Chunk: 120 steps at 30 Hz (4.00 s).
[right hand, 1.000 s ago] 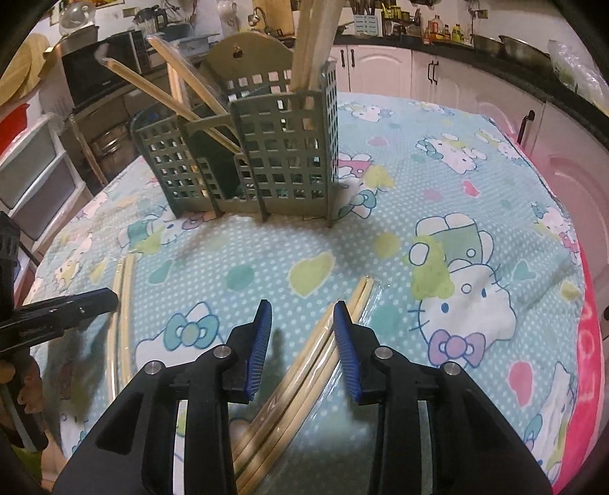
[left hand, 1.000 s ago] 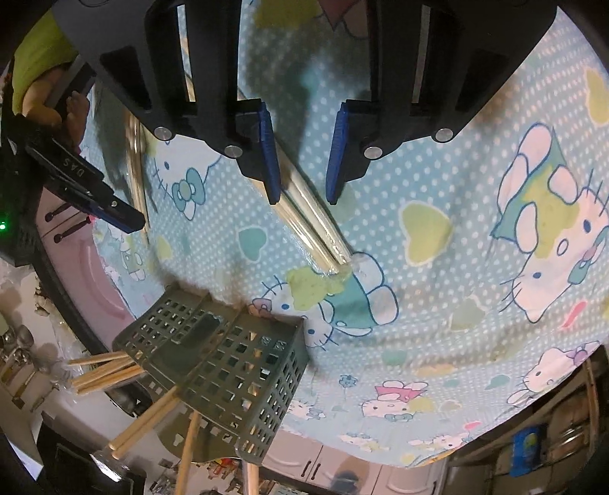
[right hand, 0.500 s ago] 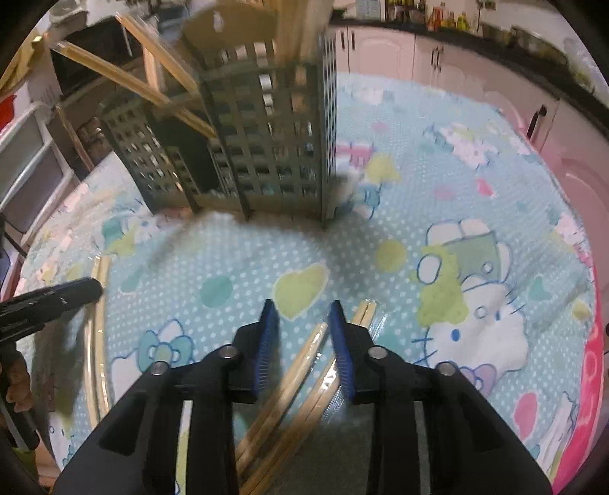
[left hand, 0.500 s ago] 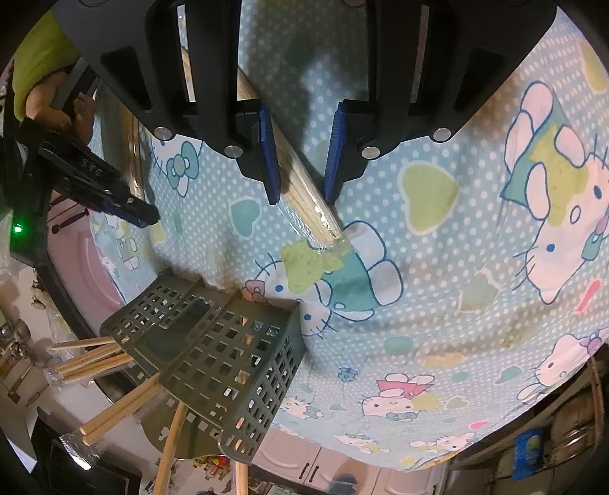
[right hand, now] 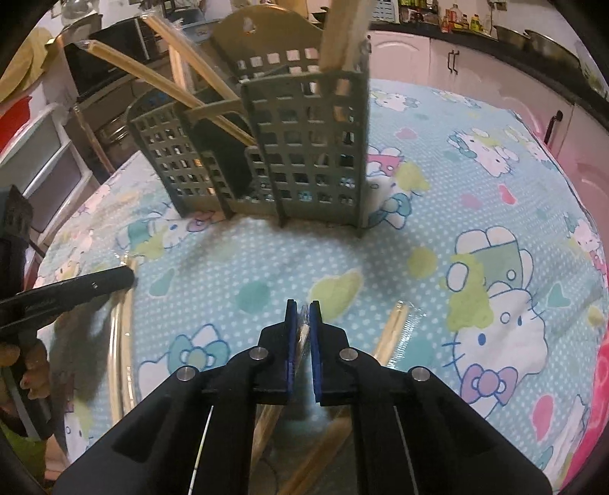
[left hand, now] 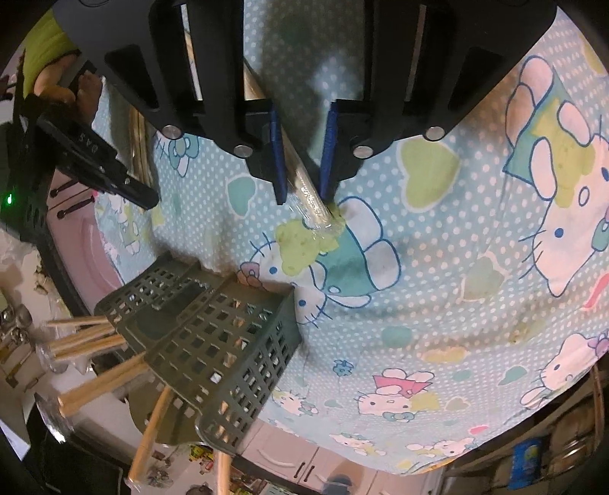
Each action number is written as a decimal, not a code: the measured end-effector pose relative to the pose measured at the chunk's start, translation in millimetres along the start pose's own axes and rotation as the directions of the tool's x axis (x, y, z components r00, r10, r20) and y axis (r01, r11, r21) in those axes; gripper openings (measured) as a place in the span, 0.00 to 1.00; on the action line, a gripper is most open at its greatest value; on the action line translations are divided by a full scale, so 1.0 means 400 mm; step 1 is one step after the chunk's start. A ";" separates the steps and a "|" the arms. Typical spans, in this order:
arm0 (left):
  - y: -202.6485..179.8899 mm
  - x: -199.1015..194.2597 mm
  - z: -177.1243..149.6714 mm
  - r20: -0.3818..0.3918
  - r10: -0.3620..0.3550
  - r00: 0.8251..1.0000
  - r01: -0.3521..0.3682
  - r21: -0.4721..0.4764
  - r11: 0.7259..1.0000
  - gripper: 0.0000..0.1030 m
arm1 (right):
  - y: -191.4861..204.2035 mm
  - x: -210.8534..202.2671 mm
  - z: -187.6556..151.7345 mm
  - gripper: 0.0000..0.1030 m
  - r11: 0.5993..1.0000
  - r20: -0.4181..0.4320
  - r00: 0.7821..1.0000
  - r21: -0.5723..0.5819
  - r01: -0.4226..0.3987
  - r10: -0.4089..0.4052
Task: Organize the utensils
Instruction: 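Lift the chopsticks with the left tool and carry them over the caddy, then lower the chopstick bundle into a caddy slot and open the left tool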
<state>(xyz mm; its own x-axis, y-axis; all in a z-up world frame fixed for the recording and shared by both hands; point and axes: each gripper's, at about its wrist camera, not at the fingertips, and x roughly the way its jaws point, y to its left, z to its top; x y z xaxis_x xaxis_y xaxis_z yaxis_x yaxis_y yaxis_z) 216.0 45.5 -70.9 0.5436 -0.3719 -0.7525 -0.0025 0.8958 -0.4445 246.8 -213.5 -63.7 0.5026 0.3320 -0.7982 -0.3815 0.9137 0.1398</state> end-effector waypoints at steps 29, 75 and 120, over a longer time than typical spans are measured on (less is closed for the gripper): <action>-0.144 -0.245 0.058 0.209 -0.102 0.973 0.070 0.152 0.986 0.01 | 0.093 -0.271 0.068 0.05 0.993 0.238 0.966 -0.077 -0.087 0.103; -0.277 -0.412 0.295 0.467 -0.094 0.879 -0.033 0.255 0.966 0.01 | 0.060 -0.496 0.216 0.05 0.997 0.541 0.838 -0.029 -0.072 0.076; -0.214 -0.179 0.341 0.494 -0.060 0.868 -0.045 0.198 0.979 0.01 | 0.034 -0.285 0.396 0.05 0.999 0.592 0.805 0.021 -0.041 0.021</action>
<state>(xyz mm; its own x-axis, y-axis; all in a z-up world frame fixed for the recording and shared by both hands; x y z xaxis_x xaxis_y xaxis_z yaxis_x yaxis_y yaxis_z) 291.8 28.7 87.2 0.8861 -0.2560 -0.3864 0.1395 0.9422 -0.3045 307.2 -201.9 122.1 0.8565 0.4251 -0.2929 -0.3856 0.9040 0.1845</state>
